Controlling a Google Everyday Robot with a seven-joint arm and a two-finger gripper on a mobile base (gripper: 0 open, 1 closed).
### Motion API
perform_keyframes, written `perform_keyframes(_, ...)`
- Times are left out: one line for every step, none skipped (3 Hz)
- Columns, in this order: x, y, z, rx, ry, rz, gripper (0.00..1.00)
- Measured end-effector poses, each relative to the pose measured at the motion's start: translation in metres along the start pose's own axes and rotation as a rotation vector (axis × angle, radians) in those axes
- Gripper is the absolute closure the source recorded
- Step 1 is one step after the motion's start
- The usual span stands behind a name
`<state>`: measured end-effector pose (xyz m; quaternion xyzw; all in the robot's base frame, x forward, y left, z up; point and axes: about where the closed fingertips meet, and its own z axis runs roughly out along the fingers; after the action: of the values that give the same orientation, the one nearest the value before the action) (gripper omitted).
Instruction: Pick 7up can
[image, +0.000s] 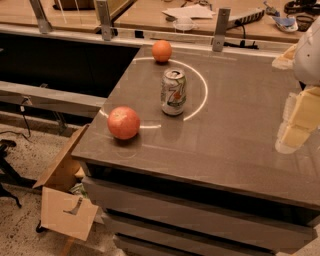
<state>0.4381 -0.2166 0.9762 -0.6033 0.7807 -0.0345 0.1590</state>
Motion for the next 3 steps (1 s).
perform_keyframes(0.0,0.0,0.0,0.0,0.0,0.0,0.0)
perform_keyframes(-0.002,-0.003,0.002,-0.003,-0.04,0.033,0.0)
perform_keyframes(-0.003,-0.012,0.012,0.007,-0.143,0.152,0.0)
